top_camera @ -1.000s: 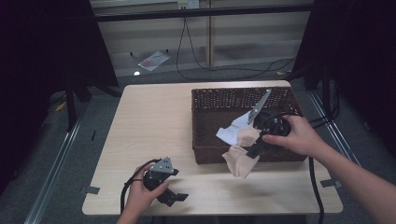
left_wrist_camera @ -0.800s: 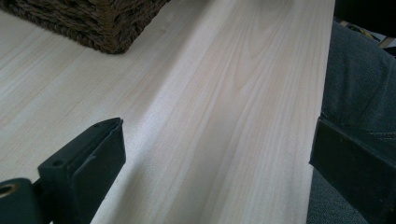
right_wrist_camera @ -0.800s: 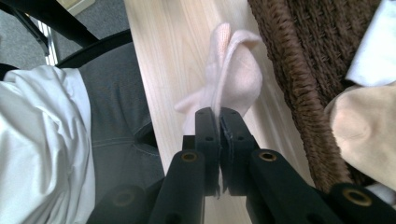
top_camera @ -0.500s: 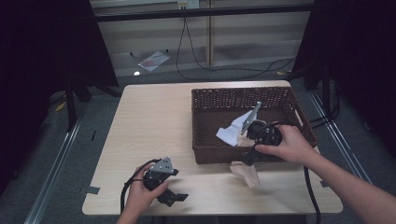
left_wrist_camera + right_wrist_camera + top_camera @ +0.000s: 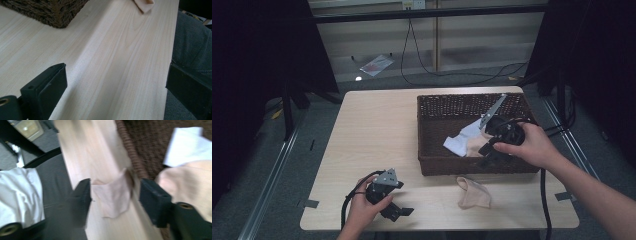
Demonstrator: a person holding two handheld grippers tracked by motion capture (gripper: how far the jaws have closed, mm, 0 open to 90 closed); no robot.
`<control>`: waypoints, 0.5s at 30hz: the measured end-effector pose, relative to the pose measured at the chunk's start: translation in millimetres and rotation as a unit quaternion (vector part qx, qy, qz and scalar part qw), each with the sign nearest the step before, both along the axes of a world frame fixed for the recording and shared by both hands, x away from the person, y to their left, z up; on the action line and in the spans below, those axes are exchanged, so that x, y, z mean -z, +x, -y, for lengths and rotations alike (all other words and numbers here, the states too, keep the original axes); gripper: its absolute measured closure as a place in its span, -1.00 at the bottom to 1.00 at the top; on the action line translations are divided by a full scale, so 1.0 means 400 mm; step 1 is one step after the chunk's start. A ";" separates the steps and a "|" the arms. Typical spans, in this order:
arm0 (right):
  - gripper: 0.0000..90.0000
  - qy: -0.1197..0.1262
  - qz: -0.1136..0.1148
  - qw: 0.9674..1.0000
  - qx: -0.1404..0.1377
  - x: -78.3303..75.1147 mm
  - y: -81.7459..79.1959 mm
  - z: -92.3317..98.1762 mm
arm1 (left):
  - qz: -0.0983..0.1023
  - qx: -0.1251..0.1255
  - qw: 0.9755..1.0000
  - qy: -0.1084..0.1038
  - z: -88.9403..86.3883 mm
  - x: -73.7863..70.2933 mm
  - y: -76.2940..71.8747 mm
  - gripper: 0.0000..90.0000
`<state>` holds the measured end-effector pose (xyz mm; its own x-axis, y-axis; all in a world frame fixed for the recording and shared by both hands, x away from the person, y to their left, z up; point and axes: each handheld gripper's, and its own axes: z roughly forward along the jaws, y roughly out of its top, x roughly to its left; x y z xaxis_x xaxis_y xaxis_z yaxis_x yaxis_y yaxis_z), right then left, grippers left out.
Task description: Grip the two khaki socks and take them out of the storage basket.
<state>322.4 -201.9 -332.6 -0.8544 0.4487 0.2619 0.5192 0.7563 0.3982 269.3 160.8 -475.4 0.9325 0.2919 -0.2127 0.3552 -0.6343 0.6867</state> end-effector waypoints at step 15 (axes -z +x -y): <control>-0.83 -0.032 0.023 0.996 0.078 0.008 0.090 0.068 | 0.002 0.003 1.000 0.002 -0.002 -0.001 0.002 -0.93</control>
